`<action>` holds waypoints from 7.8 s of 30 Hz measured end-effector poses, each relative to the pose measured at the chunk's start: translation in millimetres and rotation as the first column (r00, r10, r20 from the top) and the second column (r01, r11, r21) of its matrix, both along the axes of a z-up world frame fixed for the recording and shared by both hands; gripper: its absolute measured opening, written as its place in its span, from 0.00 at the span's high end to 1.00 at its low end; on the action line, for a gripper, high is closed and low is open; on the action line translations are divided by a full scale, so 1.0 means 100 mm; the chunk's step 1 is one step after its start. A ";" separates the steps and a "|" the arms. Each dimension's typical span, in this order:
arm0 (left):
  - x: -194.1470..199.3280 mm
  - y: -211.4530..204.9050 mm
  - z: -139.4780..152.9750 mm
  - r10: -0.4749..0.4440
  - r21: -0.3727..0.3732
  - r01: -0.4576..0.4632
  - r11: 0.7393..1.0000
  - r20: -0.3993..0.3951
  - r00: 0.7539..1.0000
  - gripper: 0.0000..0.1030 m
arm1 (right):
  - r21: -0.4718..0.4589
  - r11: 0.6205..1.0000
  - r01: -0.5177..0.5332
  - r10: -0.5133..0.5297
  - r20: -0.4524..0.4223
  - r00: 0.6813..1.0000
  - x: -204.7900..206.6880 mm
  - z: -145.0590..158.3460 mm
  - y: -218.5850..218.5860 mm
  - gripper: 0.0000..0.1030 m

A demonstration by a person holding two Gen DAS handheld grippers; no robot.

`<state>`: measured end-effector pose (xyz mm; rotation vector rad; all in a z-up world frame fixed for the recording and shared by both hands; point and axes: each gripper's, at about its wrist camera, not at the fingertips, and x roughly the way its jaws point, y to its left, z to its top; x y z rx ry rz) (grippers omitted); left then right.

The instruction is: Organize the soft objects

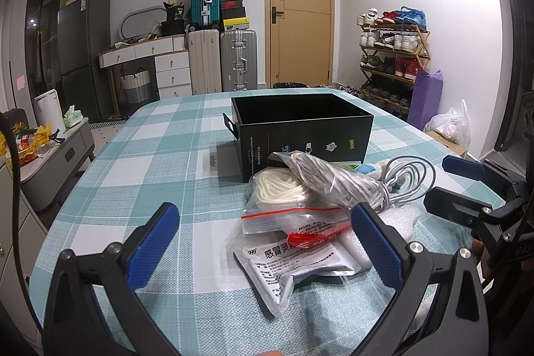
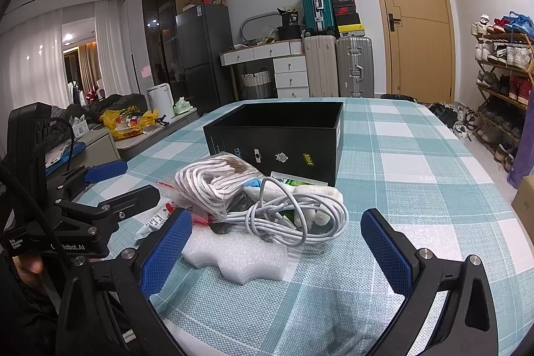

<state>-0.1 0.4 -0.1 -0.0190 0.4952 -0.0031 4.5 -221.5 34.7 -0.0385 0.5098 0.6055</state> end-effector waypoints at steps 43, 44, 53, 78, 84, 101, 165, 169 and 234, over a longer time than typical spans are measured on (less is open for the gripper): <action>0.00 0.00 0.00 0.002 0.004 -0.002 1.000 0.001 1.000 0.00 | -0.003 1.000 -0.001 0.001 0.000 1.000 0.00 -0.01 0.01 0.00; 0.00 0.00 0.00 0.002 0.004 -0.002 1.000 0.001 1.000 0.00 | -0.003 1.000 0.000 0.000 0.001 1.000 0.00 -0.01 0.01 0.00; 0.00 0.00 0.00 0.002 0.005 -0.002 1.000 0.001 1.000 0.00 | -0.003 1.000 -0.001 0.001 0.001 1.000 0.00 0.00 0.01 0.00; -0.05 0.01 0.05 0.003 -0.002 -0.003 1.000 -0.003 1.000 0.00 | -0.034 0.999 0.029 -0.030 -0.006 1.000 0.02 0.05 0.03 0.00; -0.08 0.04 0.05 -0.004 -0.017 0.004 1.000 -0.015 1.000 0.00 | -0.064 0.998 -0.010 0.005 -0.078 0.997 0.01 -0.01 0.15 0.00; 0.04 0.04 -0.17 -0.052 -0.044 0.047 0.998 -0.113 0.992 0.00 | -0.146 0.987 -0.072 0.040 -0.211 0.977 0.10 -0.31 0.32 0.20; 0.00 -0.21 -0.28 -0.128 -0.011 0.130 0.991 -0.265 0.956 0.46 | -0.168 0.986 0.017 -0.034 -0.102 0.994 -0.11 -0.19 0.00 0.48; -0.05 -0.19 -0.28 -0.120 0.002 0.124 0.992 -0.259 0.958 0.47 | -0.158 0.987 0.030 -0.043 -0.083 0.996 -0.12 -0.16 -0.02 0.48; 0.62 0.25 0.76 -0.043 -0.103 0.047 0.994 0.041 0.998 0.48 | 0.104 0.988 0.112 -0.113 0.009 0.994 0.52 0.85 -0.16 0.48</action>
